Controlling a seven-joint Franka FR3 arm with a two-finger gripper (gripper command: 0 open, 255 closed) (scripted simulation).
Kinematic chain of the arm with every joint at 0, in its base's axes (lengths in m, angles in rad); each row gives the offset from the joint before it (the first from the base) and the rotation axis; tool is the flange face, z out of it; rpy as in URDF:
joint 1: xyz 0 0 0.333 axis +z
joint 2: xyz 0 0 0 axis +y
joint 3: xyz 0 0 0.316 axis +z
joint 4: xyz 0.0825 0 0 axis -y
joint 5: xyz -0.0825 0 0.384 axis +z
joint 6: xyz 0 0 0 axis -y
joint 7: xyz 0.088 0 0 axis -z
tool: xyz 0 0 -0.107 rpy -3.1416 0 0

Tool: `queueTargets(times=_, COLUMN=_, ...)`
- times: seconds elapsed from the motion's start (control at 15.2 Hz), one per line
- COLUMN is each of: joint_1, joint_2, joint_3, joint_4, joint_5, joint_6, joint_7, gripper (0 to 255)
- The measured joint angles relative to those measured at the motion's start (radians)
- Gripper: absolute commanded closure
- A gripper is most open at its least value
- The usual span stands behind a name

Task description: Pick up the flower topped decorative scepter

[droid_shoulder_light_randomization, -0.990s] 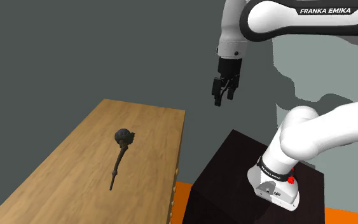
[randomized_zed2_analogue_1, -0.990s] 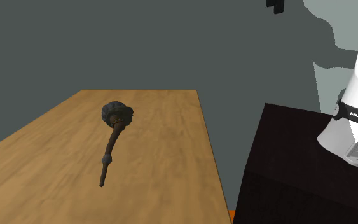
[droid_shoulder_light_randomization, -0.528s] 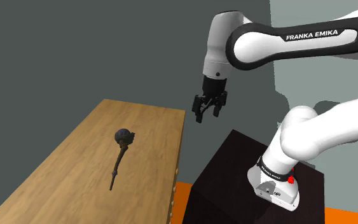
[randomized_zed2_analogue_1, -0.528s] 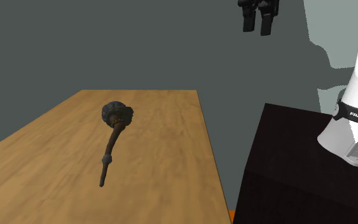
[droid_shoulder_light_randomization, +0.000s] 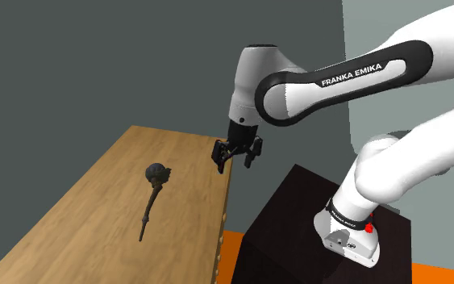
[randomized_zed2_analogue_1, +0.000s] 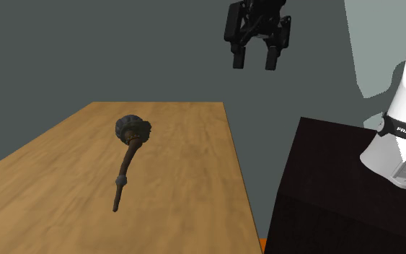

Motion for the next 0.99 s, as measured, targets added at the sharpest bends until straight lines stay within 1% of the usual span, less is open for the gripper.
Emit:
queueTargets(times=0.2, joint_1=-0.030, joint_2=0.107, joint_3=0.080, joint_4=0.029, joint_5=-0.009, joint_6=0.123, joint_7=0.106, gripper=0)
queueTargets(times=0.4, joint_1=-0.070, joint_2=0.231, joint_3=0.167, joint_4=0.071, joint_5=-0.059, joint_6=0.243, joint_7=0.240, gripper=0)
queueTargets(times=0.46, joint_1=-0.091, joint_2=0.280, joint_3=0.197, joint_4=0.097, joint_5=-0.094, joint_6=0.277, joint_7=0.295, gripper=0)
queueTargets(times=0.59, joint_1=-0.125, joint_2=0.376, joint_3=0.248, joint_4=0.126, joint_5=-0.179, joint_6=0.357, joint_7=0.411, gripper=0)
queueTargets(times=0.66, joint_1=-0.137, joint_2=0.422, joint_3=0.272, joint_4=0.147, joint_5=-0.233, joint_6=0.387, joint_7=0.482, gripper=0)
queueTargets(times=0.73, joint_1=-0.154, joint_2=0.488, joint_3=0.289, joint_4=0.177, joint_5=-0.311, joint_6=0.420, joint_7=0.564, gripper=0)
queueTargets(times=0.79, joint_1=-0.159, joint_2=0.543, joint_3=0.290, joint_4=0.197, joint_5=-0.390, joint_6=0.448, joint_7=0.640, gripper=0)
queueTargets(times=0.86, joint_1=-0.151, joint_2=0.598, joint_3=0.285, joint_4=0.225, joint_5=-0.470, joint_6=0.467, joint_7=0.723, gripper=0)
queueTargets(times=0.99, joint_1=-0.106, joint_2=0.702, joint_3=0.242, joint_4=0.285, joint_5=-0.629, joint_6=0.495, joint_7=0.887, gripper=0)
